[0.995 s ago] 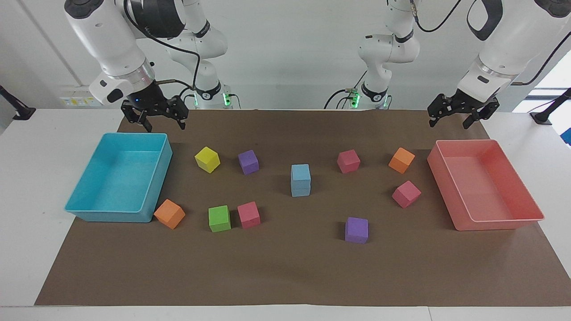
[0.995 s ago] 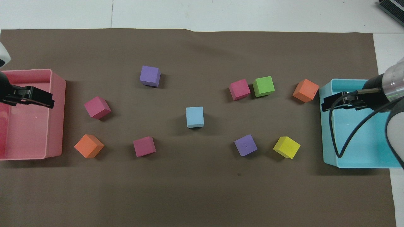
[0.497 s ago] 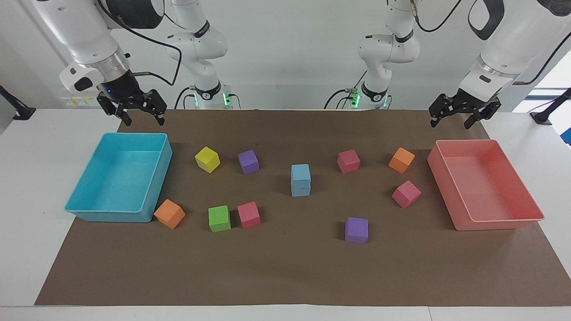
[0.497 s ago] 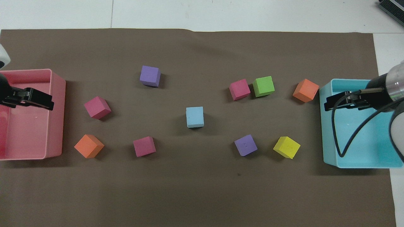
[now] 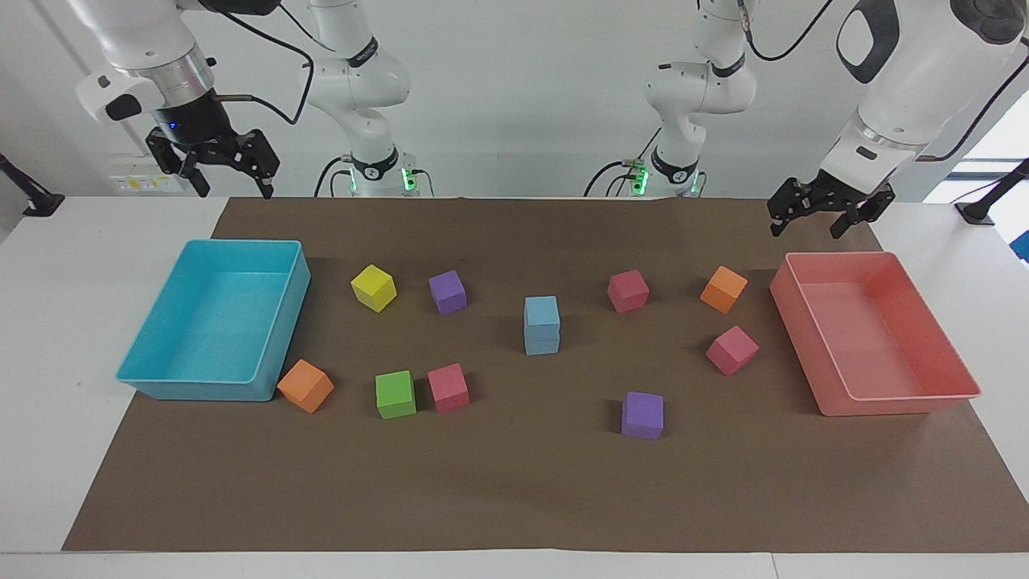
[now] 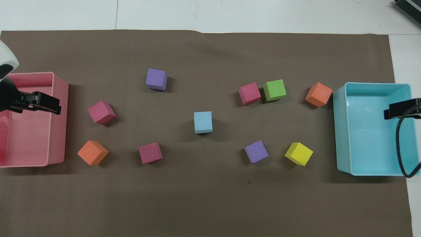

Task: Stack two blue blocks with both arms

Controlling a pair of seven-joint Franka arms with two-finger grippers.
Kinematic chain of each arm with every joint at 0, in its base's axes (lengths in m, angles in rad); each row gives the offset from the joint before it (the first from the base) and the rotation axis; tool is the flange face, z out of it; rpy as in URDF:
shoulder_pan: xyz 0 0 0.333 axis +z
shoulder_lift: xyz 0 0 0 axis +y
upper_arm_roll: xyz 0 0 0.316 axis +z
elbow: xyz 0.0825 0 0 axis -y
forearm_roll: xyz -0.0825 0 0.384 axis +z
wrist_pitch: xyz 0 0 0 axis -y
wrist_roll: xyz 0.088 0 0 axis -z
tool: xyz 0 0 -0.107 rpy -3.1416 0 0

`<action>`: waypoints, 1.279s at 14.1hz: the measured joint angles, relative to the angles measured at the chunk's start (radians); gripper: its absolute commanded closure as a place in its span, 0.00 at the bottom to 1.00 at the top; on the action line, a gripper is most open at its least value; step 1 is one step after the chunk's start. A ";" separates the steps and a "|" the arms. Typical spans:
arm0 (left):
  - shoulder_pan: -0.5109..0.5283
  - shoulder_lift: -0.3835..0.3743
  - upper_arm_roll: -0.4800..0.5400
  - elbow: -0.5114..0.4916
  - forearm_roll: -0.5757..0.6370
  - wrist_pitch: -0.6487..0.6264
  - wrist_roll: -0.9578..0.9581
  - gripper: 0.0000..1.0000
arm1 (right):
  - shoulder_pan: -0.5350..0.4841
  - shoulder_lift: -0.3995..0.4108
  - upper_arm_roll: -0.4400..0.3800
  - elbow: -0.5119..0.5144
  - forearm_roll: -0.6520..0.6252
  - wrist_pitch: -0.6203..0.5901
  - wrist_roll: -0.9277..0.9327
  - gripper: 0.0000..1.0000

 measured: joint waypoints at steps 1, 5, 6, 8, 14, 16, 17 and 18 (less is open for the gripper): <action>0.000 -0.003 0.000 -0.004 0.000 0.000 -0.001 0.00 | 0.000 -0.002 0.000 -0.002 -0.001 0.000 0.000 0.00; 0.000 -0.015 0.000 -0.008 0.000 0.001 -0.002 0.00 | 0.000 -0.002 0.002 -0.001 -0.019 -0.010 -0.008 0.00; 0.000 -0.020 0.000 -0.009 0.000 0.001 -0.002 0.00 | 0.000 -0.002 0.004 0.001 -0.021 -0.022 -0.010 0.00; 0.000 -0.025 -0.001 -0.012 0.000 0.001 -0.002 0.00 | 0.000 -0.002 0.008 0.002 -0.022 -0.025 -0.010 0.00; 0.000 -0.026 -0.001 -0.015 0.000 0.001 -0.002 0.00 | 0.008 -0.002 0.016 0.002 -0.021 -0.028 -0.011 0.00; 0.000 -0.026 -0.001 -0.015 0.000 0.001 -0.002 0.00 | 0.014 -0.002 0.018 0.003 -0.004 -0.038 -0.011 0.00; 0.000 -0.026 -0.002 -0.015 0.000 0.001 -0.002 0.00 | 0.014 -0.002 0.017 0.003 -0.002 -0.039 -0.011 0.00; 0.000 -0.026 -0.003 -0.015 0.000 0.001 -0.002 0.00 | 0.014 -0.002 0.017 0.003 -0.002 -0.040 -0.011 0.00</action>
